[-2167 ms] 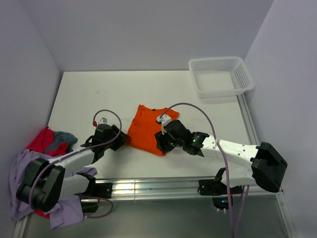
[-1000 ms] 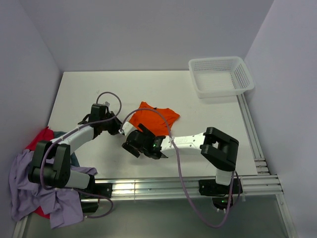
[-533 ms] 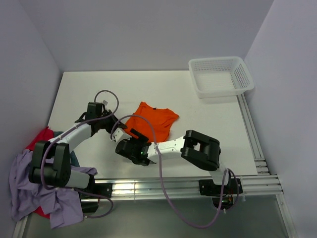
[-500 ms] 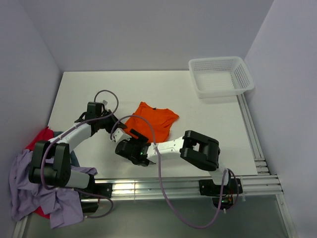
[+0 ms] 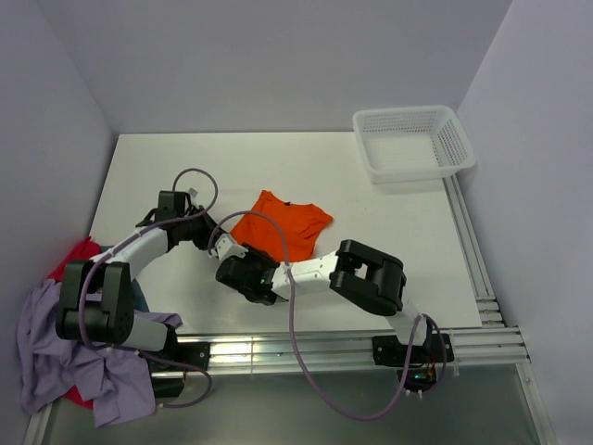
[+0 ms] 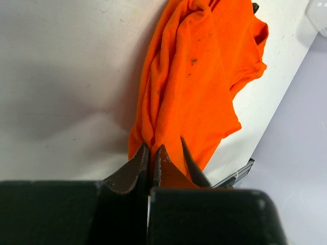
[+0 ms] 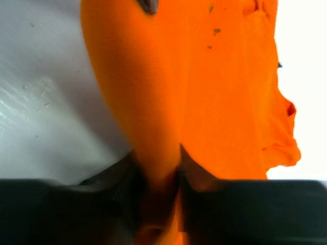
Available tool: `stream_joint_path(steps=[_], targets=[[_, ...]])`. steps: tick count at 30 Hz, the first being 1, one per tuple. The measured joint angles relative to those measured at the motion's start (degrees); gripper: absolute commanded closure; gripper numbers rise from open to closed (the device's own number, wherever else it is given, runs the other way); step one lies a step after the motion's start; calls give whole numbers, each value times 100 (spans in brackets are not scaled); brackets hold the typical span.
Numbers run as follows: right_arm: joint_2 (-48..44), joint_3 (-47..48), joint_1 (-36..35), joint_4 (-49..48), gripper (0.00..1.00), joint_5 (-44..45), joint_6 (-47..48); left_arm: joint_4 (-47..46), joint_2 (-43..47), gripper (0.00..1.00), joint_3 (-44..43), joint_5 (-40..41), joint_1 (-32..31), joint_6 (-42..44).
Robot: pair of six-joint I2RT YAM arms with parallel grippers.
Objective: Roll the t-shirts
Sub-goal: Roll the tshirt
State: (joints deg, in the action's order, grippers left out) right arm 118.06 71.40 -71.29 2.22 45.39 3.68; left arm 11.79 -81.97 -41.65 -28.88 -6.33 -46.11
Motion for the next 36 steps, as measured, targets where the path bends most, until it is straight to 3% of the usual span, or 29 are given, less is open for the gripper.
stream_joint_path(steps=[1,5,11,17,26,36], targets=[[39,26,2,20,99,7,22,9,0,99,-9,-7,4,2],[66,125,7,205,100,-52,-22,11,-4,88,-39,-35,17,42],[52,553,72,949,100,-785,-129,15,-4,62,-52,-15,57,129],[-262,586,481,1394,100,-2452,-407,146,7,19,-166,142,127,223],[-365,1062,1663,2146,100,-5139,-704,402,538,18,-240,656,197,299],[542,2166,2885,2796,100,-8323,-881,-199,1375,18,533,728,201,275]])
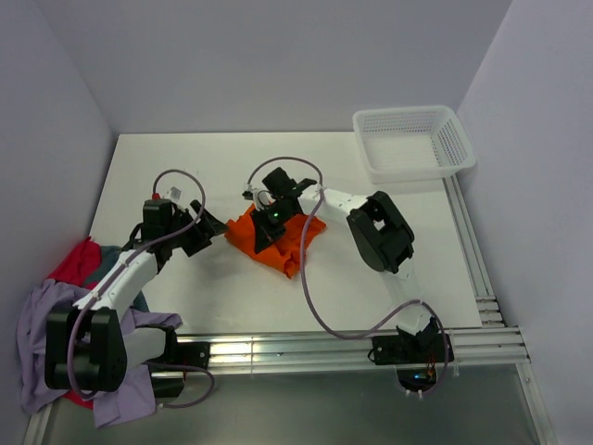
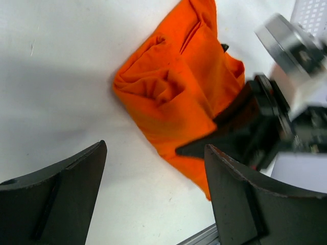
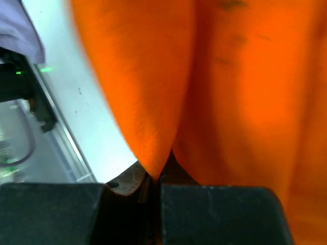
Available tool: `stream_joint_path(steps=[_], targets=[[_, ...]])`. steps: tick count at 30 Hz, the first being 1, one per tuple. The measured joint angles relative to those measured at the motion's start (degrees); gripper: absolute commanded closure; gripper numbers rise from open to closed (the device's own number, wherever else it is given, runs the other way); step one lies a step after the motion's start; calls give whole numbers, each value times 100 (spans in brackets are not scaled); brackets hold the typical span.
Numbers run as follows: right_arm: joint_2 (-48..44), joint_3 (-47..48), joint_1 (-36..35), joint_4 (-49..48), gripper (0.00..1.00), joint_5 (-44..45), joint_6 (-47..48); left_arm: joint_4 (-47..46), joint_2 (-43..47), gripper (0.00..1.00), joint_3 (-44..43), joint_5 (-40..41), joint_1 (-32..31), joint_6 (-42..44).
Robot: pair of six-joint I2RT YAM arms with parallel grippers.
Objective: Roll the t-shirts
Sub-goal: Roll the tshirt
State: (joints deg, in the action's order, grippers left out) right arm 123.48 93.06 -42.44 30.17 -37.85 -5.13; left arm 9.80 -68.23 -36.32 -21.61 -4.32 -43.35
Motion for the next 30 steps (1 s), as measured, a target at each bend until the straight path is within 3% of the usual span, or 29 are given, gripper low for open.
stream_joint_path(steps=[7,21,30], targets=[[614,-55,564,-66,100,-1126,-321,-702,417,20,658,-7,-81,-168],[629,-363,529,-483,100,-1585,-560,-1246,-151,25,525,612,-1167,-354],[629,-378,529,-616,100,-1582,-662,-1471,-710,57,503,1259,-1174,-595]])
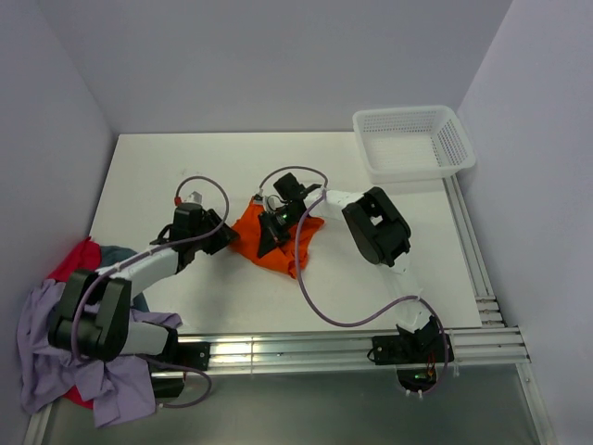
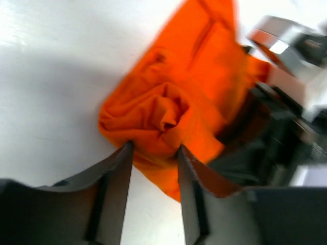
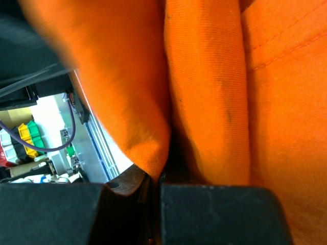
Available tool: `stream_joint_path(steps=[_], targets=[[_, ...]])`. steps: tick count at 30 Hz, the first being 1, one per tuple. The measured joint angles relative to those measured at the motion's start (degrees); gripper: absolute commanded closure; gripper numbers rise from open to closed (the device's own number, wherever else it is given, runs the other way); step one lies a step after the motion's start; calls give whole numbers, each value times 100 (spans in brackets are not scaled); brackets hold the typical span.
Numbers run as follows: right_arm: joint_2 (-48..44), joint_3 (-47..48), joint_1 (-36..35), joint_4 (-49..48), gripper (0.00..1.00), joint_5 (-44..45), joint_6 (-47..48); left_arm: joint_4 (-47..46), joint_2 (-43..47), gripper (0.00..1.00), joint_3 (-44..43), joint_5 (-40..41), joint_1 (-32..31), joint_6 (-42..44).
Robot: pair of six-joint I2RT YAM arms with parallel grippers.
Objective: Roll the t-shirts
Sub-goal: Roll the tshirt
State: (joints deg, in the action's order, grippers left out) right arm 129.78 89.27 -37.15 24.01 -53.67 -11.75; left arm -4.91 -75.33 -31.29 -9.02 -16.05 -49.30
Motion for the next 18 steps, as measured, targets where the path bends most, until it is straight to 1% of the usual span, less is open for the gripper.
stream_joint_path(steps=[1,3,6,7,10,14,18], targets=[[0,-7,0,-13,100,0,-17,33,-203,60,-70,37,9,11],[0,-24,0,-48,100,0,-39,146,-693,61,-319,98,24,9],[0,-48,-2,-96,100,-2,-61,269,-1119,51,-621,127,59,7],[0,-48,-2,-116,100,0,-63,286,-1121,39,-654,144,72,13],[-11,-74,-4,-188,100,-2,-68,348,-1034,23,-671,275,162,28],[-46,-175,-11,-293,100,-11,-118,415,-732,19,-616,437,348,44],[-87,-317,-15,-459,100,-61,-243,203,-225,14,-293,363,461,37]])
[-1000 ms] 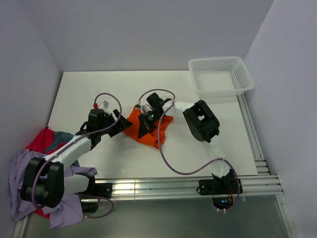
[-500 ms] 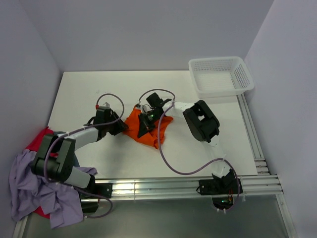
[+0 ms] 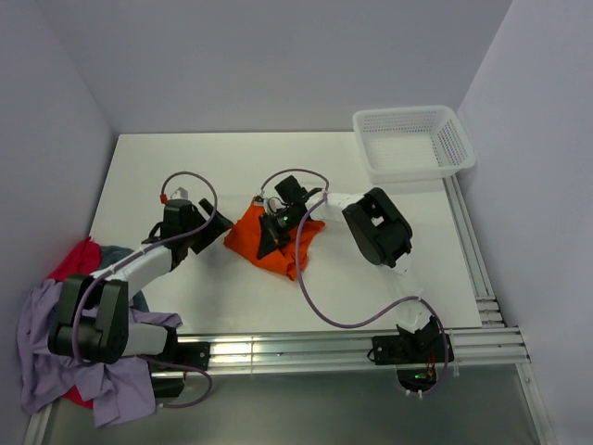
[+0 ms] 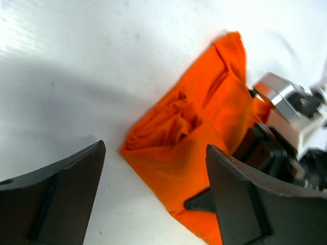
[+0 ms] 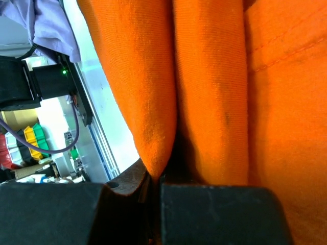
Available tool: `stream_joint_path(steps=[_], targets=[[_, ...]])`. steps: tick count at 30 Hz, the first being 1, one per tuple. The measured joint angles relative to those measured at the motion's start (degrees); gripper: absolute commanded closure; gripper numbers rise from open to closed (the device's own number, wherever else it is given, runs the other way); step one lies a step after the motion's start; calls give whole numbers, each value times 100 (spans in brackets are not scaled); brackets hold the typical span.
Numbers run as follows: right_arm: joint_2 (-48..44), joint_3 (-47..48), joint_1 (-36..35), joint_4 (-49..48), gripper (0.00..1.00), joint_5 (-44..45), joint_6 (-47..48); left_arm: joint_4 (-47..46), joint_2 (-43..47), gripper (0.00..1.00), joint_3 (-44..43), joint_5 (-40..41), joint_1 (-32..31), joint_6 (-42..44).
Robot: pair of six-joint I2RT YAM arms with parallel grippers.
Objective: Roll the t-shirts
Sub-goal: Roll the tshirt
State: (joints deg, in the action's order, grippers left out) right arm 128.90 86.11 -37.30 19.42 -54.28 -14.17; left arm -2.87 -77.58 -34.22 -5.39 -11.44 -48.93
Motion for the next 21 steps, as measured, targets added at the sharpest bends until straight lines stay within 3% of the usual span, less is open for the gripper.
stream_joint_path(steps=[8,15,21], targets=[[-46,-380,-7,-708,100,-199,-470,-1241,621,15,1453,-402,4,-199],[-46,-483,-7,-1029,100,-284,-695,-2282,549,18,1906,-507,13,-374],[-46,-501,-7,-1143,100,-326,-748,-3119,-39,24,1919,-640,61,-531]])
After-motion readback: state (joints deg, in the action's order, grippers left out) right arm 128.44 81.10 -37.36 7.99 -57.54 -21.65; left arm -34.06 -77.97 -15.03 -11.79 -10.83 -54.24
